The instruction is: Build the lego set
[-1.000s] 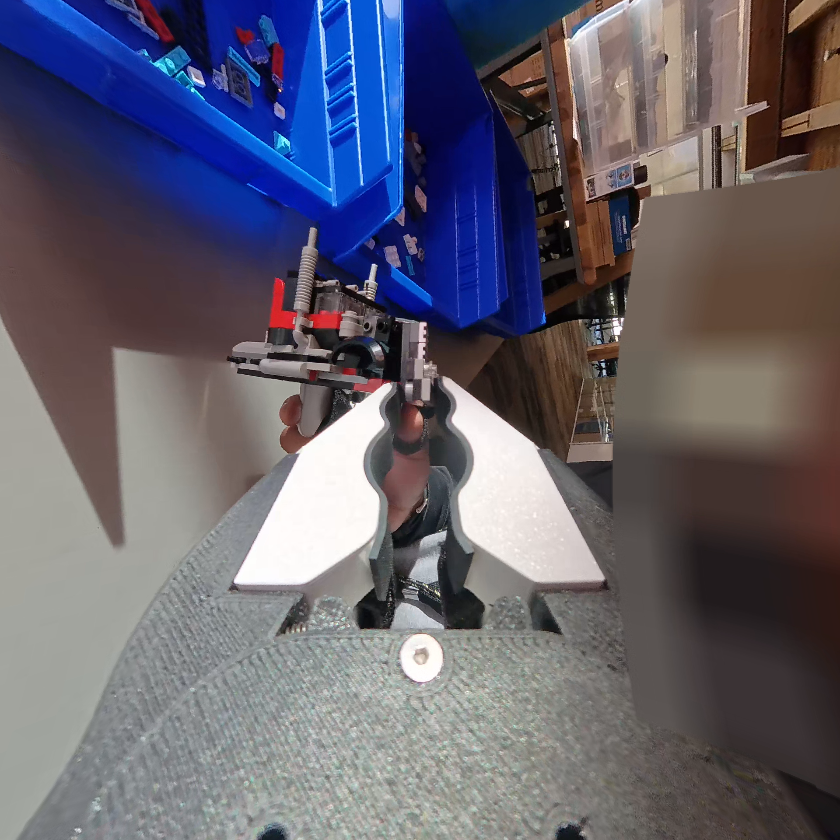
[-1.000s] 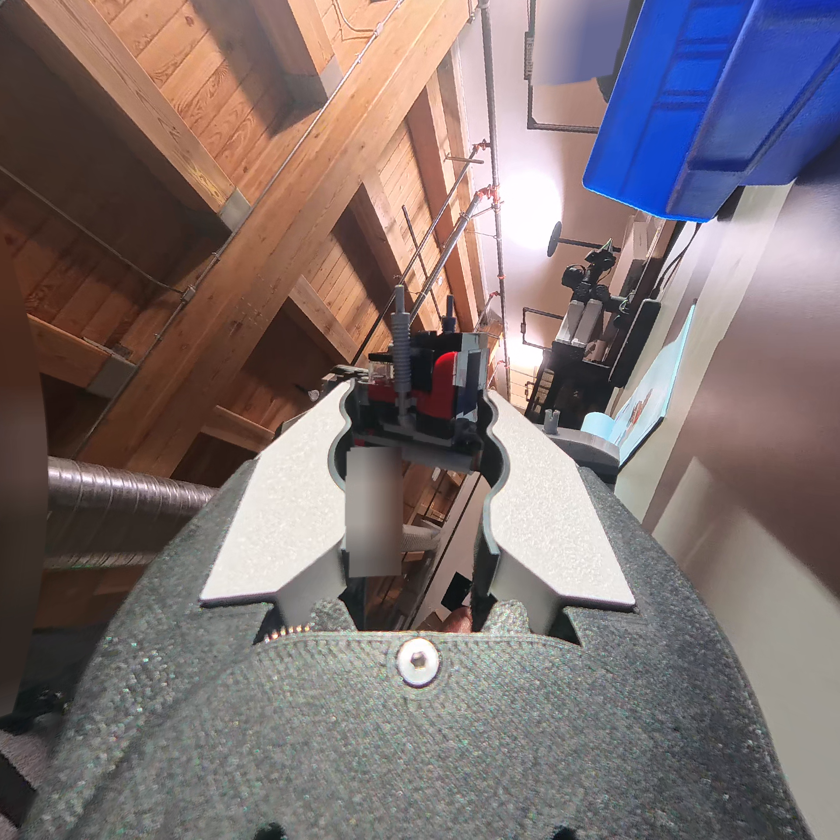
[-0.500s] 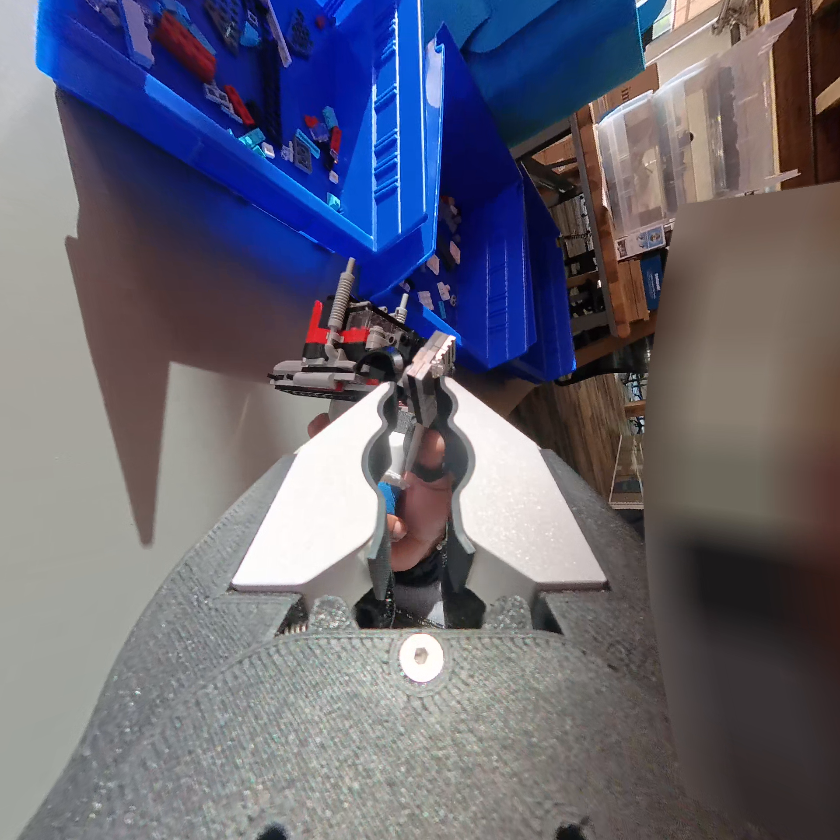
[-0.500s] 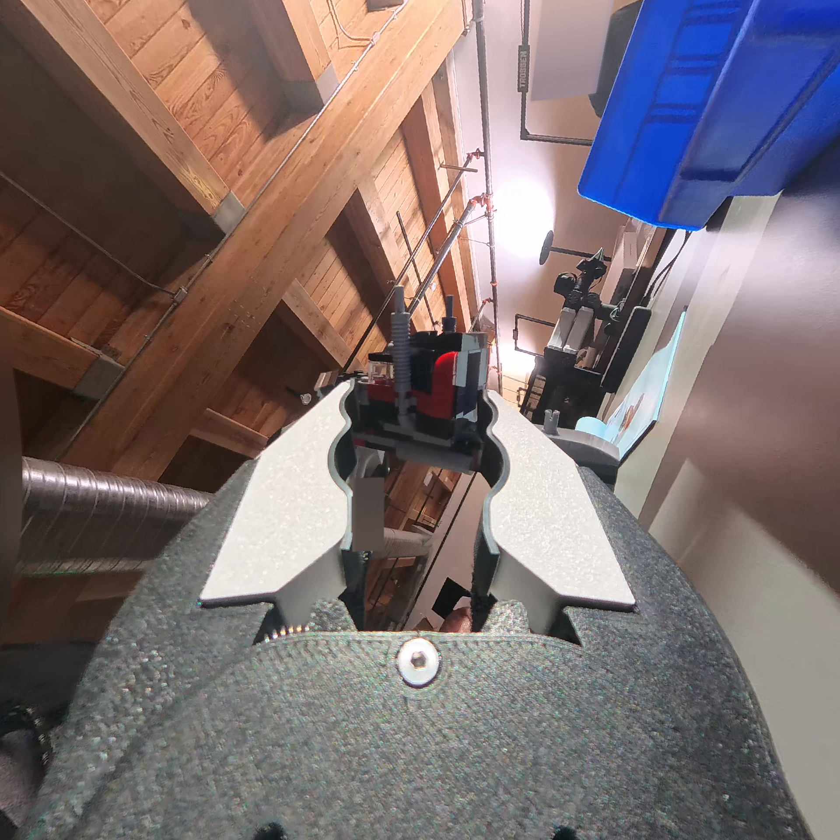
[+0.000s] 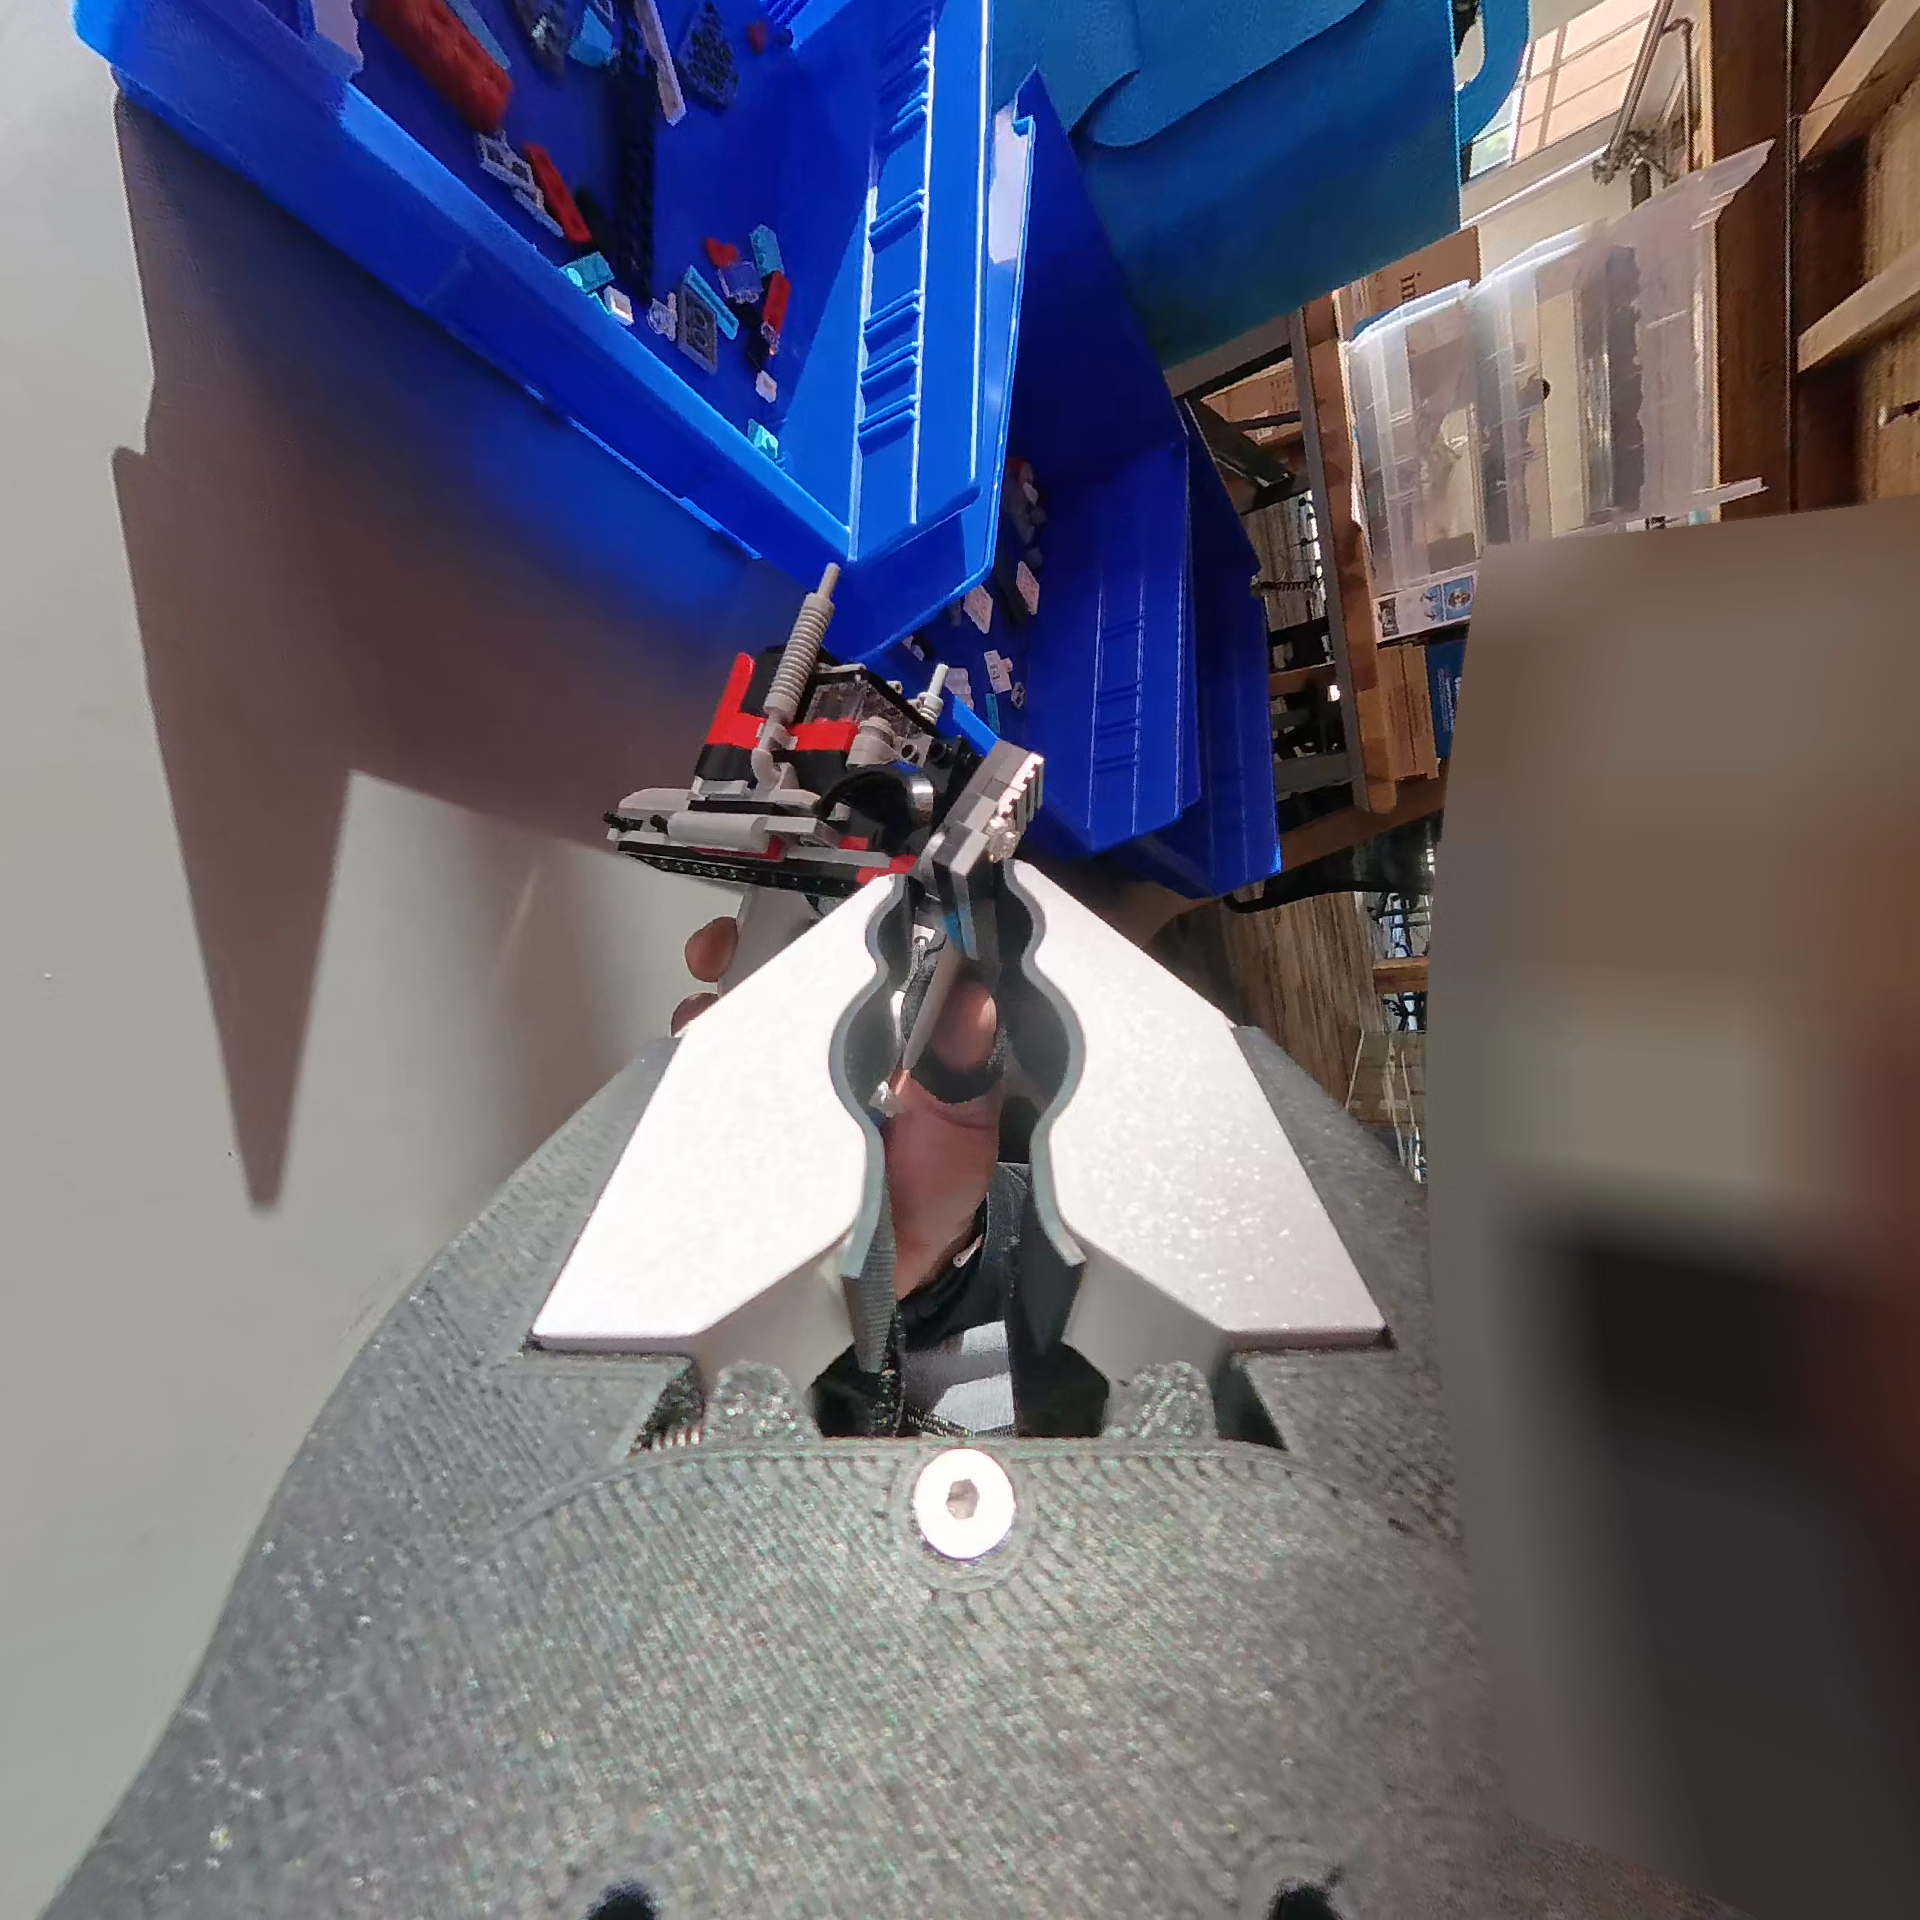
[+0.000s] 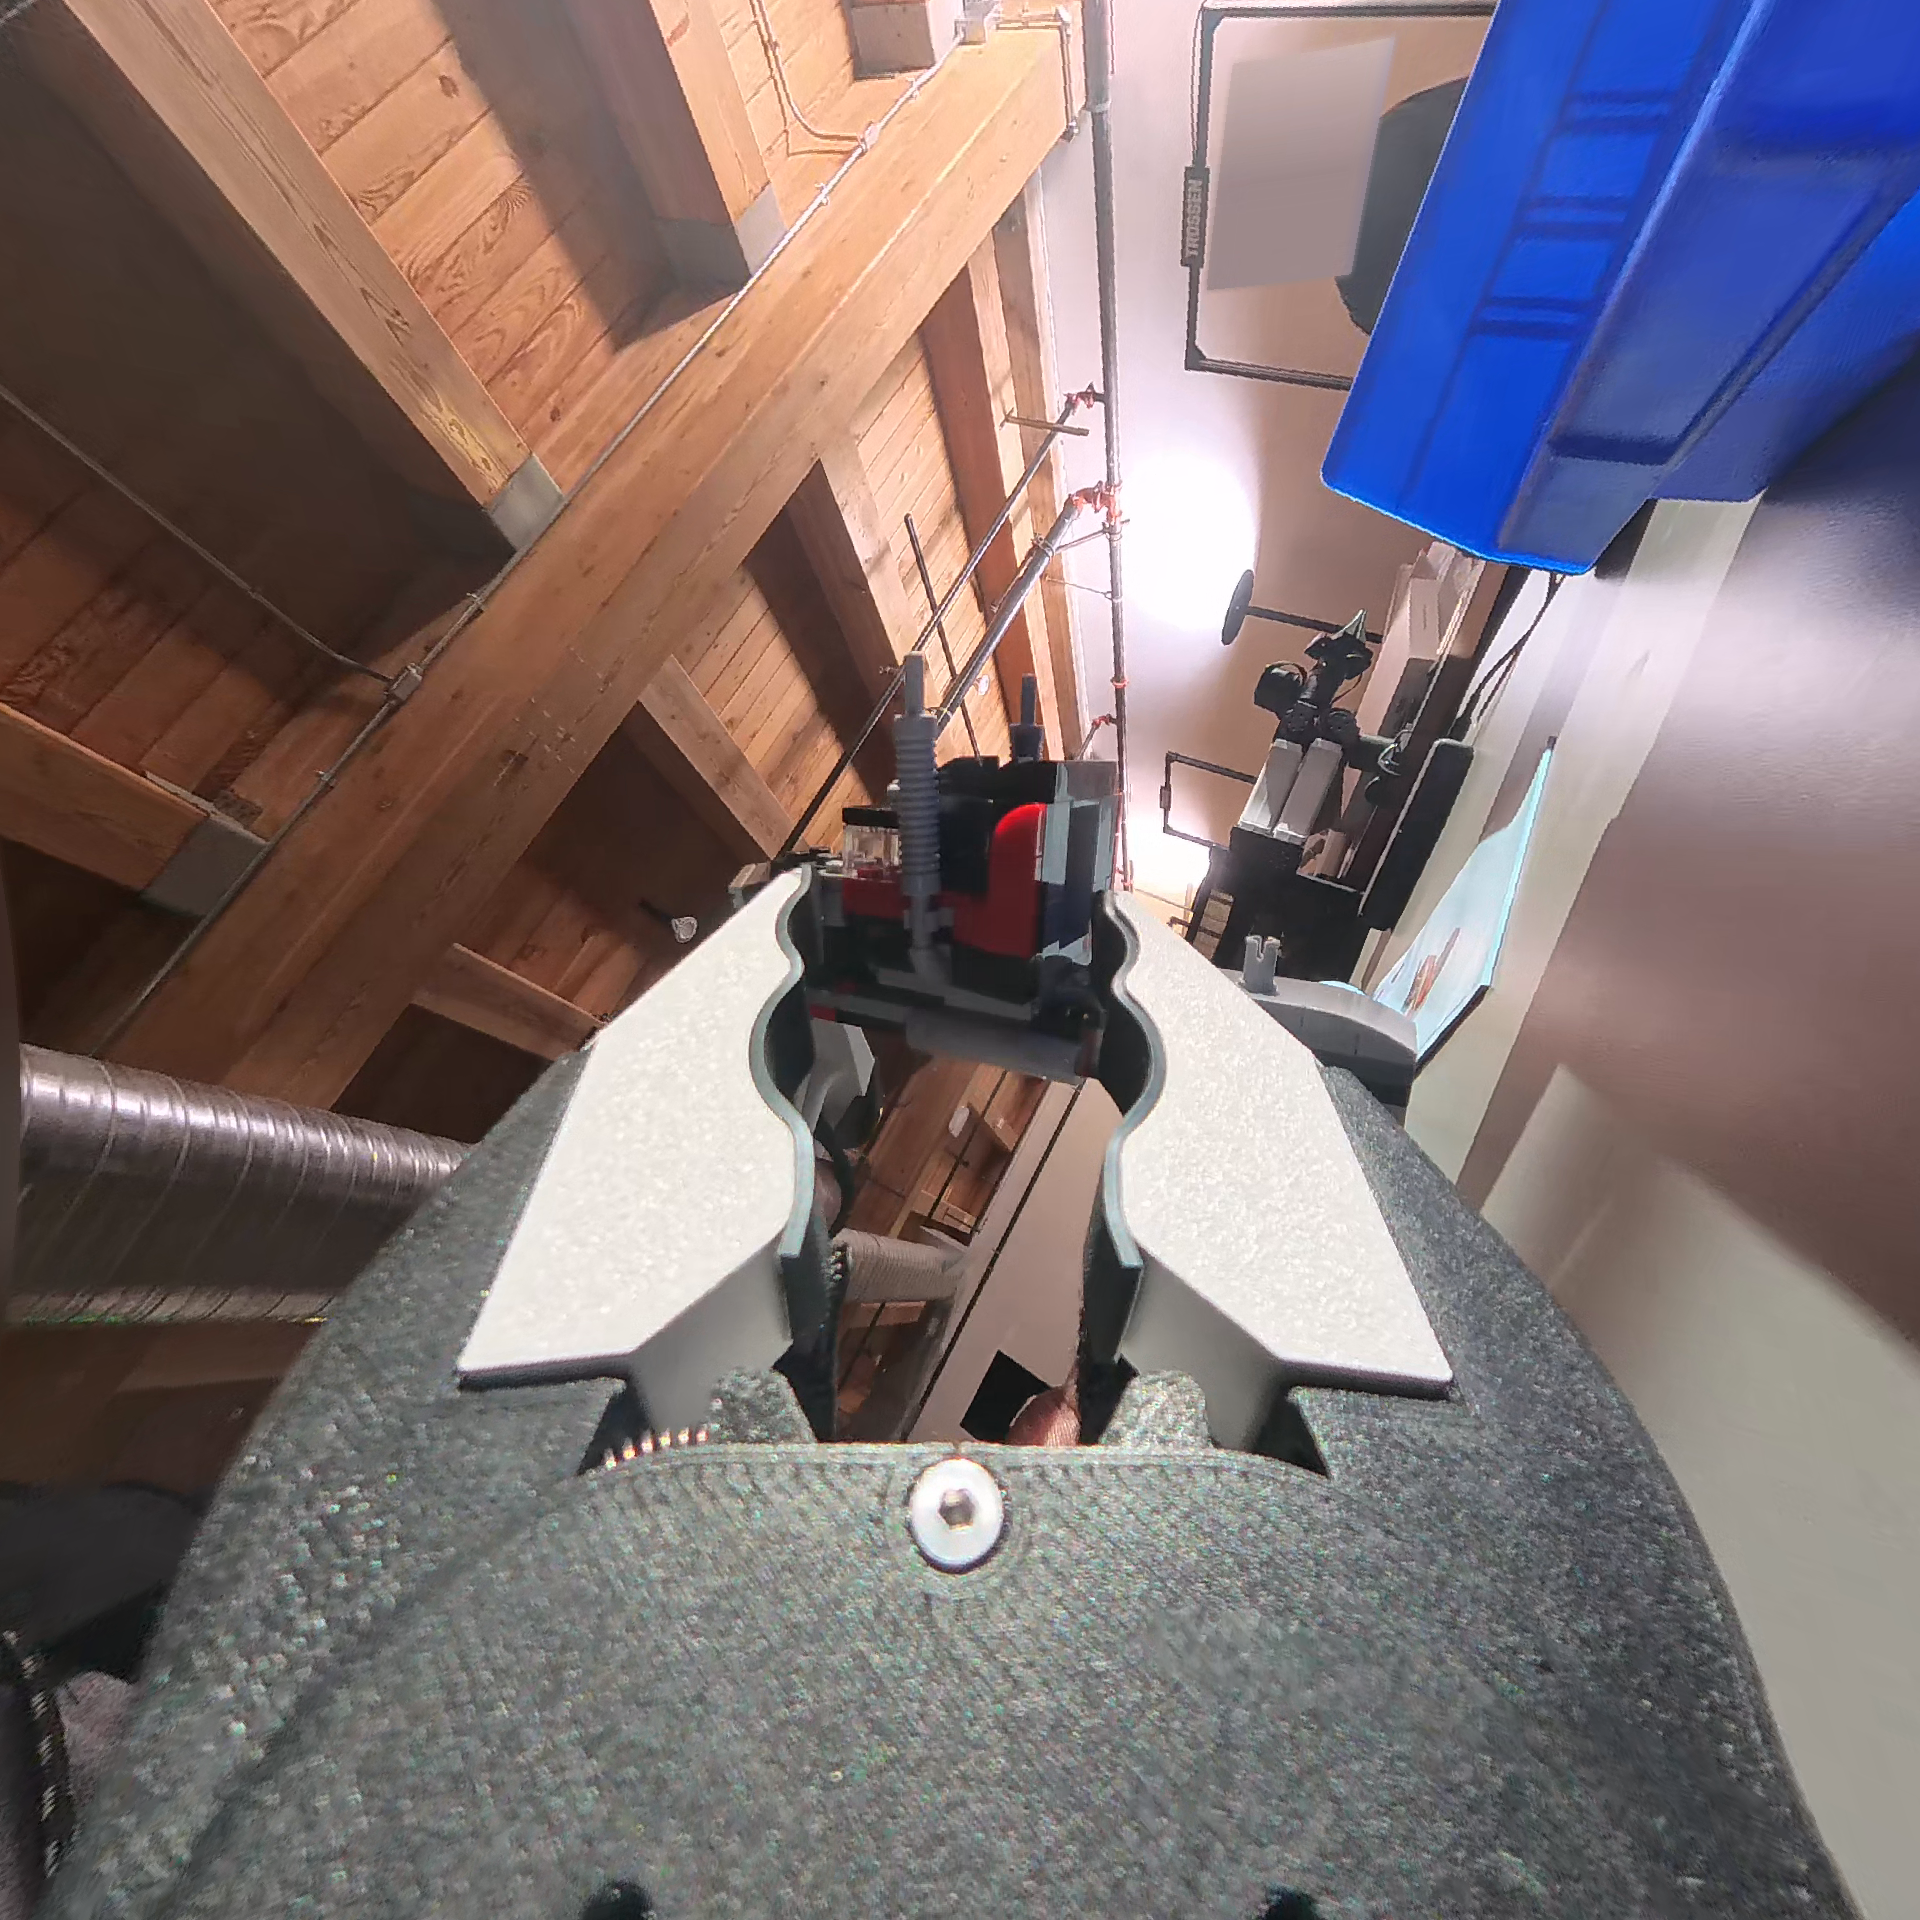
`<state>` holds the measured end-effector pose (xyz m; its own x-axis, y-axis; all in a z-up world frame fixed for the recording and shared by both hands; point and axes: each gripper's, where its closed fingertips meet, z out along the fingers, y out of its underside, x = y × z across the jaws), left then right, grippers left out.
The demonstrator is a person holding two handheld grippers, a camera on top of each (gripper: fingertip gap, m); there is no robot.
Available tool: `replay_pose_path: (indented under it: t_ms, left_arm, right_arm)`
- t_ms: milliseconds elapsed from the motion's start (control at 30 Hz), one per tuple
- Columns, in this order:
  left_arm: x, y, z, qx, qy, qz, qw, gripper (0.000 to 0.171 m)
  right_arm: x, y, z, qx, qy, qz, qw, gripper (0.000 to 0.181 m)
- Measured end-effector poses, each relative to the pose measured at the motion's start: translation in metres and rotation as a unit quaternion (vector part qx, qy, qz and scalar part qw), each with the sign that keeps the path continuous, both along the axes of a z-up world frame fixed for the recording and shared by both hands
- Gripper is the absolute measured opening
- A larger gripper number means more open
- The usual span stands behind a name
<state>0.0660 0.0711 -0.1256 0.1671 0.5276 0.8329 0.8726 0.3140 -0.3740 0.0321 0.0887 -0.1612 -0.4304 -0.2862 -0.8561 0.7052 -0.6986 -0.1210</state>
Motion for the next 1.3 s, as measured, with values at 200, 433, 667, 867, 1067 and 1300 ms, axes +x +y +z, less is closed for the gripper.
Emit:
replay_pose_path:
  t_ms: [200, 433, 667, 867, 1067, 1300]
  left_arm:
    - [0.002, 0.002, 0.008, 0.002, 0.006, -0.017, 1.000, 0.015]
    - [0.006, 0.007, 0.004, 0.036, -0.040, -0.019, 0.998, 0.015]
    - [0.006, 0.009, 0.000, 0.057, -0.063, -0.007, 0.996, 0.015]
    - [0.009, 0.013, 0.001, 0.070, -0.075, -0.020, 0.995, 0.017]
    - [0.009, 0.013, 0.002, 0.075, -0.074, -0.020, 0.994, 0.022]
    - [0.007, 0.012, 0.003, 0.078, -0.070, -0.013, 0.994, 0.023]
  right_arm:
    - [0.000, 0.001, 0.000, -0.001, -0.001, -0.001, 1.000, 0.055]
    - [0.001, 0.001, 0.001, 0.001, 0.005, -0.006, 1.000, 0.055]
    - [0.002, 0.002, 0.002, 0.006, 0.011, -0.014, 1.000, 0.055]
    - [0.003, 0.002, 0.003, 0.006, 0.015, -0.015, 1.000, 0.055]
    - [0.003, 0.002, 0.004, 0.006, 0.017, -0.014, 1.000, 0.055]
    - [0.004, 0.002, 0.004, 0.005, 0.018, -0.014, 1.000, 0.055]
